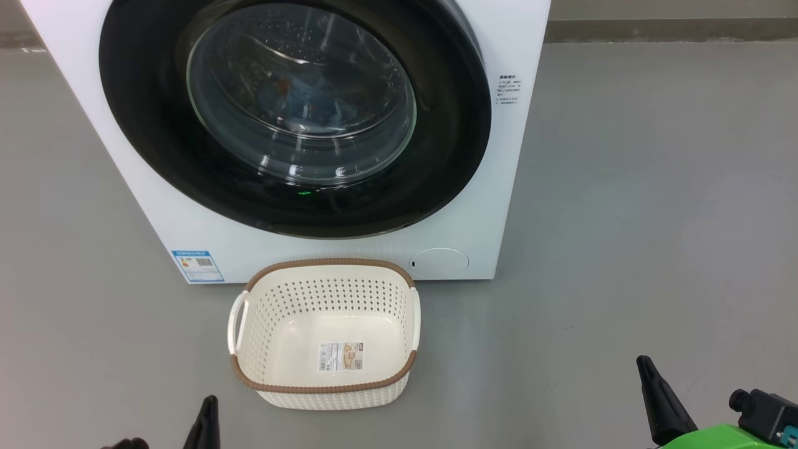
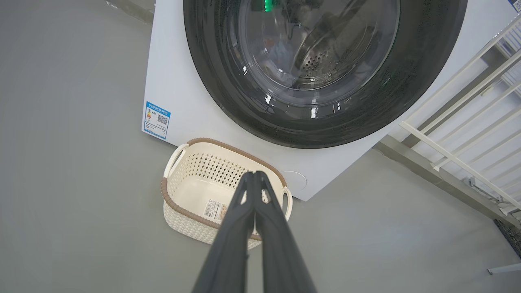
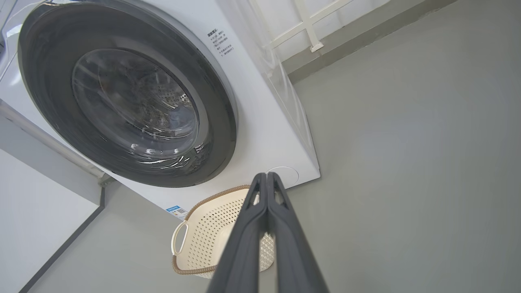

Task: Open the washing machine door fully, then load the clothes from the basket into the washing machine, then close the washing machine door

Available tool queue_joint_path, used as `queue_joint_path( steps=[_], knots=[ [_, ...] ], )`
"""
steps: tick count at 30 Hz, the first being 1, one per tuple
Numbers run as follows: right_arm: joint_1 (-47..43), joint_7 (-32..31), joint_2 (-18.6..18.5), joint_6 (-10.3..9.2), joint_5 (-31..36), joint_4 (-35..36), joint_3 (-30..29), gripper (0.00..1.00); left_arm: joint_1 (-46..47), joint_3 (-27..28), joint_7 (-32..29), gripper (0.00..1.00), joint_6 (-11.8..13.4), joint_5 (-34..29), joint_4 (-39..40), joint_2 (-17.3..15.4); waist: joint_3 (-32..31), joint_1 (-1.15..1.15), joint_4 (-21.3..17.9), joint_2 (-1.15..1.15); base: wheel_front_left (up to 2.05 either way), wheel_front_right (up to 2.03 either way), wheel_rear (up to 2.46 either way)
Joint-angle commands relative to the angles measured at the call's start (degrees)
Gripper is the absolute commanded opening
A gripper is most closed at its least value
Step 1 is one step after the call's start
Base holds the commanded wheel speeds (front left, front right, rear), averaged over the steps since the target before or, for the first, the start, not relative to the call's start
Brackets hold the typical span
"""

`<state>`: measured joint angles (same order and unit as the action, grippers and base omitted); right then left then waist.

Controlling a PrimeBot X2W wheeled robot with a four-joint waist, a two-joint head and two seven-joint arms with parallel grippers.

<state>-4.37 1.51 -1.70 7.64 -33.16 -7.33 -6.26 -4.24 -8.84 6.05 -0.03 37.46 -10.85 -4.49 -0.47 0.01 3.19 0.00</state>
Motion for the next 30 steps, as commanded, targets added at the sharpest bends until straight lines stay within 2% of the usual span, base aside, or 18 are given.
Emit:
queue_joint_path(
  steps=[1,30],
  knots=[
    [2.8,-0.3,-0.4,-0.05,-2.4,1.1,0.1,0.0,2.4,1.4,-0.4,0.0,-0.7,2.0,1.0,-0.4,0.0,-0.01,-0.1,0.0,0.0,0.0,0.0],
    [5.4,-2.9,-0.7,-0.08,-21.3,-1.5,0.0,0.0,5.0,5.6,-4.1,0.0,-2.9,20.0,-0.4,-0.1,0.2,-0.01,-1.1,0.0,0.0,0.0,0.0]
  ],
)
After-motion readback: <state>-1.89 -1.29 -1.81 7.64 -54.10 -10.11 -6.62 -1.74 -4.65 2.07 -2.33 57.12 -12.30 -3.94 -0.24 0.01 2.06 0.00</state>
